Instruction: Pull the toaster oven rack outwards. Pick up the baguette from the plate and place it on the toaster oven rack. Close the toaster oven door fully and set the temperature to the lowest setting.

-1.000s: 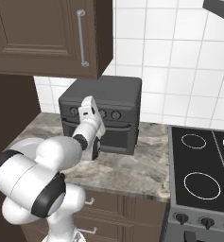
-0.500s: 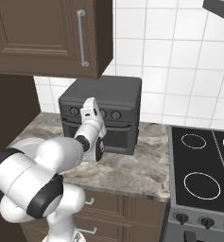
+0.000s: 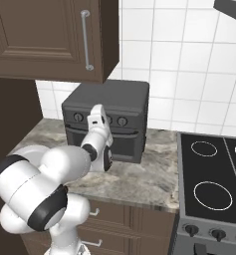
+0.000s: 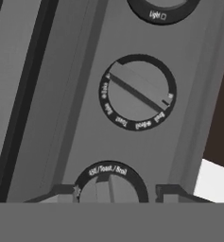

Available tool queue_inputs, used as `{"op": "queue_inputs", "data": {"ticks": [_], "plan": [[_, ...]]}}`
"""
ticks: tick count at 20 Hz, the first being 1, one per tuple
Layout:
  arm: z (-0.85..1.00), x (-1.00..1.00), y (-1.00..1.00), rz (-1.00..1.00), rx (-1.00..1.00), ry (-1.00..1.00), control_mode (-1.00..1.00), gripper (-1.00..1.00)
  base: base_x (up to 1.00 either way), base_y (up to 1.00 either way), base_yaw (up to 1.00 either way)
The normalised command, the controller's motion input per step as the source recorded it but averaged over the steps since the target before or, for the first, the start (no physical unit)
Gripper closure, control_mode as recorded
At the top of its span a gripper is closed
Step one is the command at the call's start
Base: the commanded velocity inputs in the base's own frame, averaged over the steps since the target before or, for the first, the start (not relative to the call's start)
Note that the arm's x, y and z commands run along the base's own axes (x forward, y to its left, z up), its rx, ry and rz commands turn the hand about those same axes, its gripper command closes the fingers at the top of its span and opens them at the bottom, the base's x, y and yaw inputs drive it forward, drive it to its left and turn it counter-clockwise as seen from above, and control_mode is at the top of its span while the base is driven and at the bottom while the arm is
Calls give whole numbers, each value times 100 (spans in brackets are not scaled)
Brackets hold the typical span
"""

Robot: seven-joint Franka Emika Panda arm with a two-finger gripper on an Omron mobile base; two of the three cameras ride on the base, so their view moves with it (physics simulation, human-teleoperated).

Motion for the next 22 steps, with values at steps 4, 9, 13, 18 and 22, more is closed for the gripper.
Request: {"op": "queue_inputs", "data": {"ticks": [4, 9, 13, 18, 22], "plan": [[38, 0, -100, -6, 23, 25, -100, 100, 0, 0, 0], [25, 14, -100, -5, 17, 49, -100, 100, 0, 0, 0], [23, 28, -100, 0, 10, 57, -100, 100, 0, 0, 0], [20, 55, -98, 0, 1, 69, -100, 100, 0, 0, 0], [19, 85, -65, 4, -9, 89, -100, 100, 0, 0, 0]]}}
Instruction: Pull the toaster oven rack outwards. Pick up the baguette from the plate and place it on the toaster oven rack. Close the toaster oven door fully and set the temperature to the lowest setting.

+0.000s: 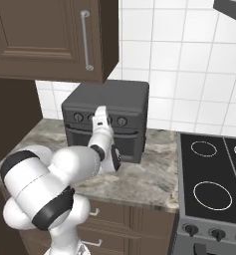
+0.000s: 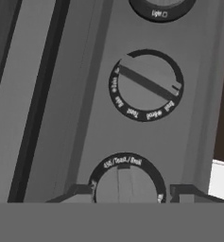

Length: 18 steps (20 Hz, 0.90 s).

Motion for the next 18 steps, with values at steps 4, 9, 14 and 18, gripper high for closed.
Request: {"op": "queue_inputs", "data": {"ticks": [4, 9, 14, 18], "plan": [[11, 85, -28, 13, -36, 74, -100, 100, 0, 0, 0], [-26, 49, 34, 20, -94, 38, -100, 100, 0, 0, 0], [-19, 36, 40, 24, -100, 18, -100, 100, 0, 0, 0], [-35, 6, 54, 20, -100, 0, -100, 100, 0, 0, 0]]}}
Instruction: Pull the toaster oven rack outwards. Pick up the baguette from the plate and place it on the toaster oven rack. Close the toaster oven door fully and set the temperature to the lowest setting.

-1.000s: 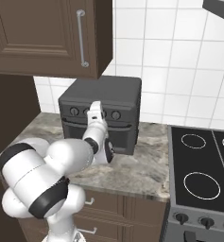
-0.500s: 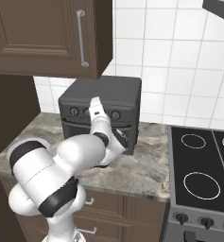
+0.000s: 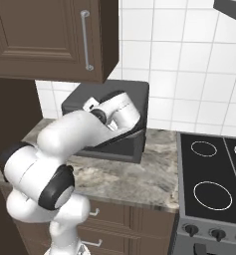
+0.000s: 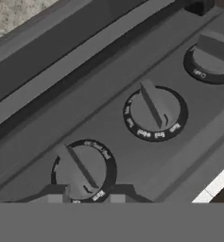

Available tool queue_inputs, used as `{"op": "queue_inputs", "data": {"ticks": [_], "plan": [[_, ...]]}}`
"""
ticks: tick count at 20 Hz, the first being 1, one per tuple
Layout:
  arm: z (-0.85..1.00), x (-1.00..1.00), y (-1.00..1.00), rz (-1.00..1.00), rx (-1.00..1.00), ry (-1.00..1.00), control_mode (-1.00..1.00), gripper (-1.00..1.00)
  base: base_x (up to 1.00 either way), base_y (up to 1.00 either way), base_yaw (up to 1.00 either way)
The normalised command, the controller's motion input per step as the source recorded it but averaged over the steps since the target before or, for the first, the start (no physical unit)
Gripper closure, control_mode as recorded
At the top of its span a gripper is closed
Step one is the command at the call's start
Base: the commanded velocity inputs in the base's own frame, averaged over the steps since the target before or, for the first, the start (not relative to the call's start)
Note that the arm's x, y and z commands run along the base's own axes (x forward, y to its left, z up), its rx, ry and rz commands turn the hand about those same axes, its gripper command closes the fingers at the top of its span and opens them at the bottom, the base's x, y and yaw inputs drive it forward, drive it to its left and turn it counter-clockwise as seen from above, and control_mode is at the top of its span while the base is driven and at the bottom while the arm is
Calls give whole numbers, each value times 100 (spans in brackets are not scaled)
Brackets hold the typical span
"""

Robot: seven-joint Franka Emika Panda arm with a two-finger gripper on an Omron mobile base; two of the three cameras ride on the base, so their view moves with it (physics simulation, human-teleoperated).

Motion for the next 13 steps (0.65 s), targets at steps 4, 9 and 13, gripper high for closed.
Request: {"op": "queue_inputs", "data": {"ticks": [4, 9, 13], "plan": [[-52, 0, 67, 21, -92, -3, -100, 100, 0, 0, 0], [-58, 2, 33, 34, -78, 0, -100, 100, 0, 0, 0], [-66, 15, 0, 45, -70, 8, -100, 100, 0, 0, 0]]}}
